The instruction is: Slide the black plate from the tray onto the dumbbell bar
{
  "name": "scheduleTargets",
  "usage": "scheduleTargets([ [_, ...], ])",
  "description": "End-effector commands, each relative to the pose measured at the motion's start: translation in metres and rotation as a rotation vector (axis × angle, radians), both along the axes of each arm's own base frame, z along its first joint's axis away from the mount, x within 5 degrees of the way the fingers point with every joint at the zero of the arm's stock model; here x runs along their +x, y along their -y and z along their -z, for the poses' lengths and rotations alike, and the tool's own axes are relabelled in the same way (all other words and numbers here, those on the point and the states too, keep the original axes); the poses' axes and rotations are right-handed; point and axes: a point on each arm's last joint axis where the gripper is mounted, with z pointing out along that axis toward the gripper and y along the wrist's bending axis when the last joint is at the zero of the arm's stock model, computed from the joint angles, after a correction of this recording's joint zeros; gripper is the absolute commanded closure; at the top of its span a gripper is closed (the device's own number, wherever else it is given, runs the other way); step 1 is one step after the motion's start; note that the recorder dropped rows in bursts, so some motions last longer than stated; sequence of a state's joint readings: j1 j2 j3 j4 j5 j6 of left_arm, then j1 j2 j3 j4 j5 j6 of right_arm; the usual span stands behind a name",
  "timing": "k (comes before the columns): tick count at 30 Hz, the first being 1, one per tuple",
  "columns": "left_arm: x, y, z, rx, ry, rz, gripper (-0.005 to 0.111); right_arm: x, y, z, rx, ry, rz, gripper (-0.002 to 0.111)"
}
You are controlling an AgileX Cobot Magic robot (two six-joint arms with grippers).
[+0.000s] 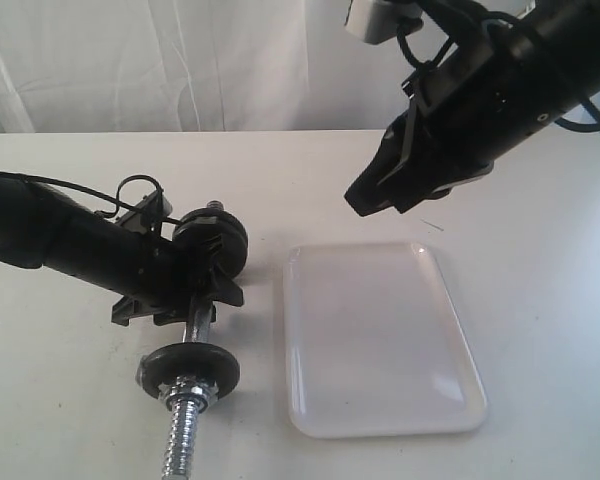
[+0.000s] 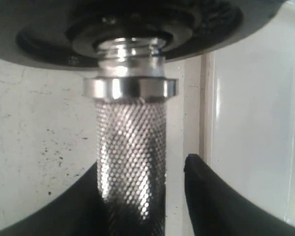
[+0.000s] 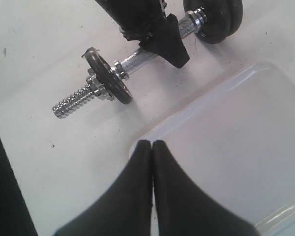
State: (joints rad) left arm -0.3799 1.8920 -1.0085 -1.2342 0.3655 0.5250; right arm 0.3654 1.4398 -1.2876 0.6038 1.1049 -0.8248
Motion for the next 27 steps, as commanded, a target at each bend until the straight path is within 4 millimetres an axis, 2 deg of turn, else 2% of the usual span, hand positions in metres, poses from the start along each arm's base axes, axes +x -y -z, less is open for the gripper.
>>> scheduleTargets([
  [1, -0.002, 0.002, -0.004, -0.032, -0.019, 0.004, 0.057, -0.001, 0.002, -0.003, 0.01, -0.001, 0.006, 0.108],
  [18, -0.005, 0.0, -0.002, 0.001, -0.014, 0.058, 0.057, -0.002, 0.002, -0.003, 0.006, -0.012, -0.002, 0.108],
  [27, -0.002, -0.019, -0.003, -0.043, -0.078, 0.063, 0.057, -0.002, 0.002, -0.003, 0.006, -0.012, -0.002, 0.108],
])
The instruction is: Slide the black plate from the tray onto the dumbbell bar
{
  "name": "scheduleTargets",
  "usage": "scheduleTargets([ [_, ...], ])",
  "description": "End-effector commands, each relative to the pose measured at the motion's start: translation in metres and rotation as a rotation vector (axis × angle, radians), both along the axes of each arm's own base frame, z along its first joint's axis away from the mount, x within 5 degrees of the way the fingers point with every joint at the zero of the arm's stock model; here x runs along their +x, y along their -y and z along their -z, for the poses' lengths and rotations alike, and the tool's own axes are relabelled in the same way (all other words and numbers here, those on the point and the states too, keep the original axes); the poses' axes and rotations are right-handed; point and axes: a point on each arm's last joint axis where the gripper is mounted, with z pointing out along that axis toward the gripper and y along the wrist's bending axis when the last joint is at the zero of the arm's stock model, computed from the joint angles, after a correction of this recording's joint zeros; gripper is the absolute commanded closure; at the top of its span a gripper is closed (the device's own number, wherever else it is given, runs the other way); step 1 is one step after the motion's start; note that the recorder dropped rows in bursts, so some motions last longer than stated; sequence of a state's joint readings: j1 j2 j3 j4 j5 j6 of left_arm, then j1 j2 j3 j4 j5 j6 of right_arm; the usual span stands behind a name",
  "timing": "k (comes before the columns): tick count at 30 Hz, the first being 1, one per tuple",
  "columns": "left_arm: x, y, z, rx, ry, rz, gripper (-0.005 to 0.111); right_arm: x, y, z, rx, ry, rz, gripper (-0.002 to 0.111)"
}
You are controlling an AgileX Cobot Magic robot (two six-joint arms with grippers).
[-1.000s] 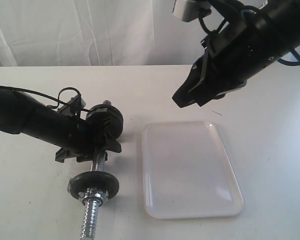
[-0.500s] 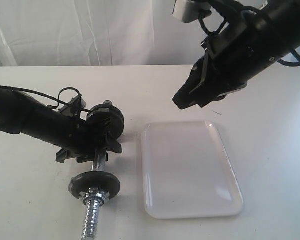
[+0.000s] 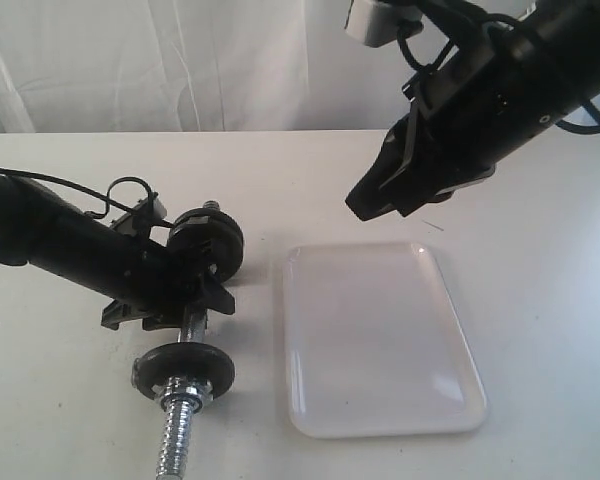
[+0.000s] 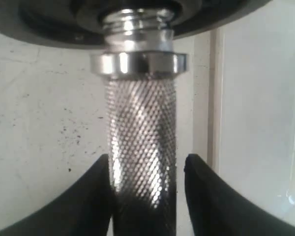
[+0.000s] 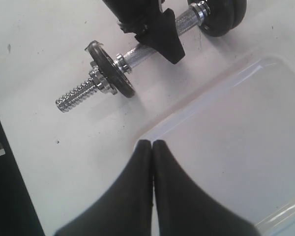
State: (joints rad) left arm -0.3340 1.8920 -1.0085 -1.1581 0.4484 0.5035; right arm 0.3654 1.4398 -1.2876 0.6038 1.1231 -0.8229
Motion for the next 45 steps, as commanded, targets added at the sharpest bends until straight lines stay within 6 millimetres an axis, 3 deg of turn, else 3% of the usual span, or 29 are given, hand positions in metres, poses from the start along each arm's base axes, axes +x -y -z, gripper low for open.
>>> scheduleTargets([
  [1, -0.0017, -0.007, -0.0043, -0.044, -0.044, 0.02, 0.057, -0.0006, 0.0018, -0.0031, 0.011, 0.004, 0.007, 0.108],
  [18, -0.0032, -0.0093, -0.002, -0.003, -0.031, 0.059, 0.057, -0.0007, 0.0018, -0.003, 0.01, 0.002, 0.006, 0.108],
  [25, -0.0034, -0.0092, -0.002, -0.005, -0.037, 0.056, 0.04, -0.0007, 0.0018, -0.003, 0.012, -0.002, 0.012, 0.108],
  [45, -0.0036, -0.0091, -0.0021, -0.005, -0.036, 0.061, 0.04, -0.0014, 0.0019, -0.0028, 0.01, -0.008, 0.008, 0.108],
])
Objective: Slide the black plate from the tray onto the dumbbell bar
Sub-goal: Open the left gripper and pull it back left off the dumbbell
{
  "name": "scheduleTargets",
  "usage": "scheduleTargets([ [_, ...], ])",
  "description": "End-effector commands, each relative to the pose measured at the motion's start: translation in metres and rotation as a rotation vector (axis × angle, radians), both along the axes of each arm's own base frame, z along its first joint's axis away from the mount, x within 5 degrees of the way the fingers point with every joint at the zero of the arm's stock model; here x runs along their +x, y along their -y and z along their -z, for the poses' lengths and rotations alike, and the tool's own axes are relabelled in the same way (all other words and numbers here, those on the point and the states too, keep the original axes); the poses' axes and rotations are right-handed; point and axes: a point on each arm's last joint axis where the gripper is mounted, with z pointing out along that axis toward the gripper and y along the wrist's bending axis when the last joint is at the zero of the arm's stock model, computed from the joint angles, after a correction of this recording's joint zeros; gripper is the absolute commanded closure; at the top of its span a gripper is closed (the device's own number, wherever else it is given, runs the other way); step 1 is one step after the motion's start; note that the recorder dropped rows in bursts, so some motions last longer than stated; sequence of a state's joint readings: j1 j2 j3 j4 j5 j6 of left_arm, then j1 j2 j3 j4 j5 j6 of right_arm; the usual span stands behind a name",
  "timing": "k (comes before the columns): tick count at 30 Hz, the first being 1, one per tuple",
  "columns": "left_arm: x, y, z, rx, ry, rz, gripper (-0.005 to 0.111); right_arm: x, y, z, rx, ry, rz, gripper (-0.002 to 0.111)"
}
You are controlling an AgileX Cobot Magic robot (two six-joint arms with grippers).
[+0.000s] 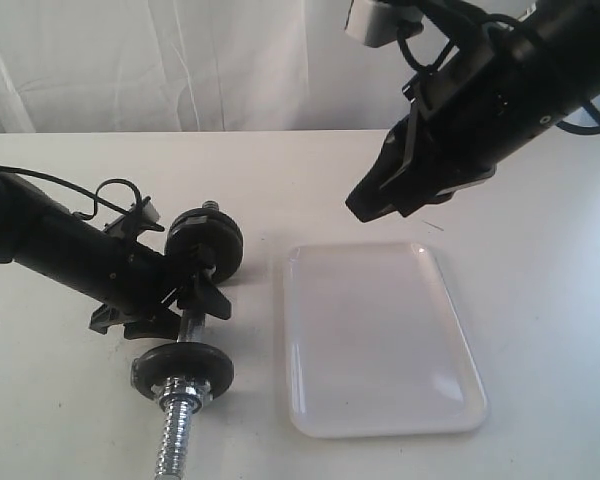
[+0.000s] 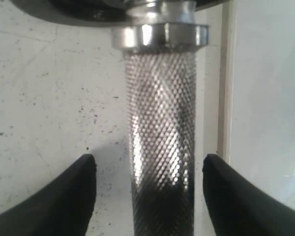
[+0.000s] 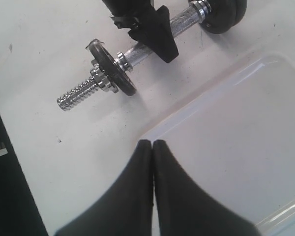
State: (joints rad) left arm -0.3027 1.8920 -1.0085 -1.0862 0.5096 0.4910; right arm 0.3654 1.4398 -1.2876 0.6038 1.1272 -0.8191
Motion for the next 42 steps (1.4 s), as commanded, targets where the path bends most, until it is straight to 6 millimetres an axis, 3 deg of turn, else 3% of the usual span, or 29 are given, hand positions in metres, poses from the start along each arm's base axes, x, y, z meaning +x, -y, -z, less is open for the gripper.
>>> scheduleTargets([
  [1, -0.002, 0.0, -0.003, -0.017, -0.008, 0.01, 0.04, -0.001, 0.002, -0.003, 0.01, -0.002, 0.007, 0.108],
  [11, 0.001, 0.002, -0.024, -0.042, 0.047, 0.013, 0.04, -0.001, 0.002, -0.003, 0.01, -0.004, 0.006, 0.108],
  [19, -0.004, -0.01, -0.013, 0.125, -0.002, 0.043, 0.04, -0.002, 0.002, -0.003, 0.007, -0.011, 0.001, 0.108],
  [42, -0.002, -0.008, -0.026, 0.086, 0.035, 0.013, 0.04, -0.002, 0.002, -0.003, 0.008, -0.008, 0.003, 0.108],
])
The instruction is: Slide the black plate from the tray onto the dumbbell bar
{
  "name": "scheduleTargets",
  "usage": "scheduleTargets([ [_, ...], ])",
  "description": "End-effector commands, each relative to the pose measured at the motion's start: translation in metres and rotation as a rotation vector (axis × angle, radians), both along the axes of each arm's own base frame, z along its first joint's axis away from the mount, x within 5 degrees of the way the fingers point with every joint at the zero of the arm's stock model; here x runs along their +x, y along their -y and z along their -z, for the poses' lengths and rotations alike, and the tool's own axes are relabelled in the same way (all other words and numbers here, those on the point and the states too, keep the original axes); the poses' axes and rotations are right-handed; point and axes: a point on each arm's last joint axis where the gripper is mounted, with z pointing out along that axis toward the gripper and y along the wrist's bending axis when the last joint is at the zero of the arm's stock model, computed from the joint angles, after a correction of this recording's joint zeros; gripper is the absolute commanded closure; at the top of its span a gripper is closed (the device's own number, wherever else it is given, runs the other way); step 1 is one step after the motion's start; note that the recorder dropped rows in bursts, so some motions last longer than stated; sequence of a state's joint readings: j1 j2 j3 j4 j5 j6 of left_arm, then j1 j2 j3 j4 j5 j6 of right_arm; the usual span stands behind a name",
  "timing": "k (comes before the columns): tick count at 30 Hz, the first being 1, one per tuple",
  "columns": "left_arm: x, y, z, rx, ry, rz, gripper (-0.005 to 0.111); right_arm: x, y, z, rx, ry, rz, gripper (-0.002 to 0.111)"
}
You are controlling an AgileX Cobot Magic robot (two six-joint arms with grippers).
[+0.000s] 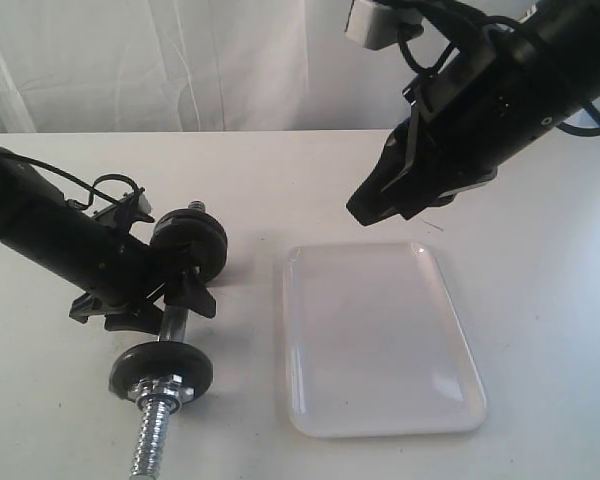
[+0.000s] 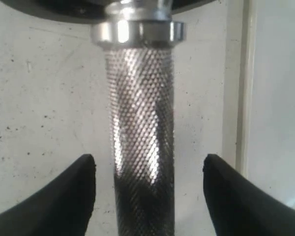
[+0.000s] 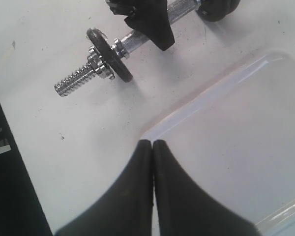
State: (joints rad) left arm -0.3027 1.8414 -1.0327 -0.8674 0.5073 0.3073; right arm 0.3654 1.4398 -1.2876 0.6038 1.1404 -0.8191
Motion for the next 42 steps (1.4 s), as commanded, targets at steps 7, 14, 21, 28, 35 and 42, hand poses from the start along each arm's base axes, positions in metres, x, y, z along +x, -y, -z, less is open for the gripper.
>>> scheduleTargets([
  [7, 0.0, -0.012, -0.025, -0.01, 0.055, -0.021, 0.041, -0.001, 0.002, -0.003, 0.011, -0.001, 0.008, 0.108],
  [14, 0.0, -0.045, -0.028, 0.065, 0.014, -0.029, 0.041, -0.001, 0.002, -0.003, 0.01, -0.003, 0.007, 0.108],
  [21, 0.001, -0.066, -0.048, 0.065, 0.082, -0.069, 0.041, -0.001, 0.002, -0.003, 0.01, -0.003, 0.007, 0.108],
  [28, -0.011, -0.083, -0.079, 0.067, 0.157, -0.065, 0.069, -0.001, 0.002, -0.003, 0.01, -0.001, 0.008, 0.108],
  [35, -0.037, -0.087, -0.093, 0.119, 0.211, 0.016, 0.107, -0.007, 0.005, -0.009, 0.018, 0.019, 0.02, 0.108],
  [42, -0.09, -0.094, -0.1, 0.151, 0.462, -0.03, 0.107, -0.031, 0.019, -0.007, 0.072, 0.107, 0.169, 0.108],
])
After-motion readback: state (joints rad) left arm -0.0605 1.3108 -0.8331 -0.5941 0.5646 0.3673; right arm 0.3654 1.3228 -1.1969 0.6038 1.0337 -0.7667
